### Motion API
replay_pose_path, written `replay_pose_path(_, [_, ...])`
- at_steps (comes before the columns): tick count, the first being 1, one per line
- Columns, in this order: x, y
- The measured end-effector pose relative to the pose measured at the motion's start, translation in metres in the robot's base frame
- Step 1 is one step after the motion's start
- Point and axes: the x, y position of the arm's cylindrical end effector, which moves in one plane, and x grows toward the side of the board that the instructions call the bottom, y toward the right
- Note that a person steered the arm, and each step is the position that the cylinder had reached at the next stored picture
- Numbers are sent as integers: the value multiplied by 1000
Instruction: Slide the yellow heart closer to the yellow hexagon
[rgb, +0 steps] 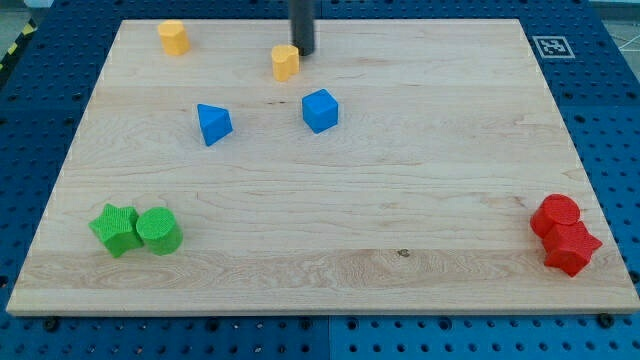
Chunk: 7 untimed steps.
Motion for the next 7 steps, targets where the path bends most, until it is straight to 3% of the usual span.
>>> replay_pose_path(1, [12, 28])
replay_pose_path(2, [35, 12])
replay_pose_path(5, [31, -117])
replay_pose_path(7, [26, -121])
